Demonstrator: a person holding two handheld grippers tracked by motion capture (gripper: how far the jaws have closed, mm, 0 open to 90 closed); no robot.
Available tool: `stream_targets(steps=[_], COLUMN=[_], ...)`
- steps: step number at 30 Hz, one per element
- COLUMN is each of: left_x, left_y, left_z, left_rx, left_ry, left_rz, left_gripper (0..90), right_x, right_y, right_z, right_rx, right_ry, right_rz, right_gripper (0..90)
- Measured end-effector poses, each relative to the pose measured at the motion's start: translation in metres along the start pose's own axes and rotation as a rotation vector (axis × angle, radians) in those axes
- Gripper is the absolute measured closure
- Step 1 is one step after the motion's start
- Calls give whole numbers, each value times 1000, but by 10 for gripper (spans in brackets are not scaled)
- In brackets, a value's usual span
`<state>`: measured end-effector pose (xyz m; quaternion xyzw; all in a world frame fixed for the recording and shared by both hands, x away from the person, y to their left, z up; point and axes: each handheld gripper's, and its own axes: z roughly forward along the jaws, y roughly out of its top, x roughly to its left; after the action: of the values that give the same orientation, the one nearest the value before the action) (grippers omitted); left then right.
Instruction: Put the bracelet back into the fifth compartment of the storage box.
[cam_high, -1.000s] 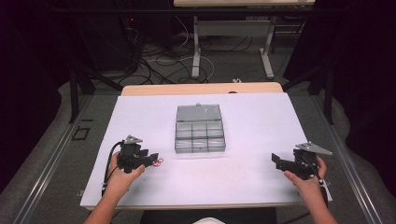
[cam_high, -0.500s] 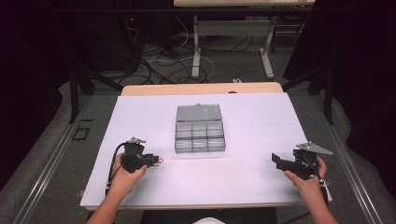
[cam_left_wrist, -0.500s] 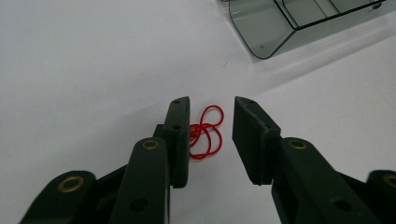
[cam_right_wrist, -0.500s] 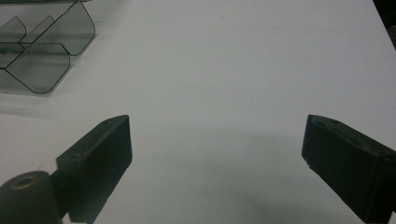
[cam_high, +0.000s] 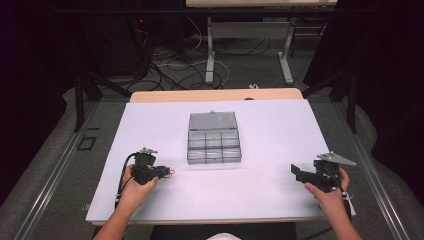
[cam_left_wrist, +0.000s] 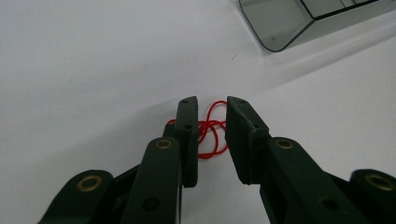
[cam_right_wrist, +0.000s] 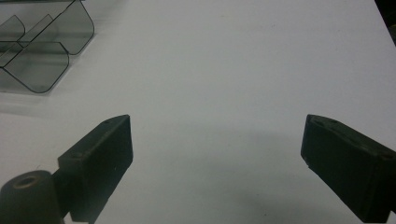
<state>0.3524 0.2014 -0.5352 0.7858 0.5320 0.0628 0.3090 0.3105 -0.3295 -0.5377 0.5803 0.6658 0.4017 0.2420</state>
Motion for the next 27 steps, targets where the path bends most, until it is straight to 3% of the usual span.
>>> stream_targets(steps=[15, 16, 26, 27], left_x=[1, 3, 0, 1], left_y=[-2, -2, -3, -2], left_z=[10, 10, 12, 11], left_rx=[18, 33, 25, 41], left_ry=[10, -2, 37, 35], left_rz=[2, 22, 42, 52], left_gripper=[779, 779, 838, 856], right_x=[0, 0, 1, 1], right_y=[0, 0, 0, 0], right_z=[0, 0, 0, 0], right_rx=[10, 10, 13, 14], right_ry=[8, 8, 8, 8], right_rz=[0, 0, 5, 5], right_gripper=[91, 91, 93, 93])
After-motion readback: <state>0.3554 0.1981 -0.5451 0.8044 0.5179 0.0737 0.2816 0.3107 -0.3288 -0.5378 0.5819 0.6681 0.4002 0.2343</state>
